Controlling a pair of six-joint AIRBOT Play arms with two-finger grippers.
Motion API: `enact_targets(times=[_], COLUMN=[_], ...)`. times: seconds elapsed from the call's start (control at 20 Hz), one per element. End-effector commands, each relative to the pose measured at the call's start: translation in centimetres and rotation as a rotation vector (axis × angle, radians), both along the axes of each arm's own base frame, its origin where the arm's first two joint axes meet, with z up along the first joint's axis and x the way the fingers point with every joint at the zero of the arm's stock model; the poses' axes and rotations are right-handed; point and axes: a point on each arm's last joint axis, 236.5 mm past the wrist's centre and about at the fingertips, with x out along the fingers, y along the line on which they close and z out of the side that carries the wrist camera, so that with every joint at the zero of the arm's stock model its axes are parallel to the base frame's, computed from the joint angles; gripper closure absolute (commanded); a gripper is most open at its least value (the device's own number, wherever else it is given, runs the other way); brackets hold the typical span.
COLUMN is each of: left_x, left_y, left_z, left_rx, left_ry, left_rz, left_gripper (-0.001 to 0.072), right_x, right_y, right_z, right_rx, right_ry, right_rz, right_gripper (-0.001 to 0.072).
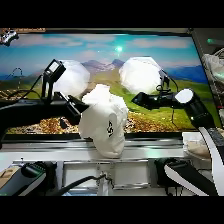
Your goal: Fold the clothes and pants, and hang the long-sleeved shirts on hangers.
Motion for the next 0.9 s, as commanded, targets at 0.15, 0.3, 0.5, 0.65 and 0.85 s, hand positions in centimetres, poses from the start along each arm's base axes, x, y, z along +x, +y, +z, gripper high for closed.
enact_targets(times=[0.15,0.3,0.5,0.65,0.85], left_x=[-4.3,-5.6,-5.6,-5.6,-5.7], left_y=[3.3,3.9,4.0,4.0,4.1], left_z=[0.2,0.1,0.1,0.2,0.4], left_rx=[0.112,0.129,0.125,0.120,0.115], left_ry=[0.005,0.023,0.034,0.043,0.032], left_rz=[-0.022,-0.039,-0.019,-0.012,-0.011], left_gripper=[0.0698,0.0698,0.0698,0.0698,0.0698], right_x=[-3.7,-2.8,-2.9,-3.0,-3.1], right_y=[5.3,7.5,8.2,8.1,8.1], right_z=[-2.9,-2.8,-4.0,-6.0,-8.3], right_rx=[-0.010,0.015,0.029,0.012,-0.005], right_ry=[0.110,0.065,0.110,0.164,0.216], right_rz=[0.171,0.141,0.134,0.134,0.126], right_gripper=[0.0201,0.0201,0.0202,0.0204,0.0380])
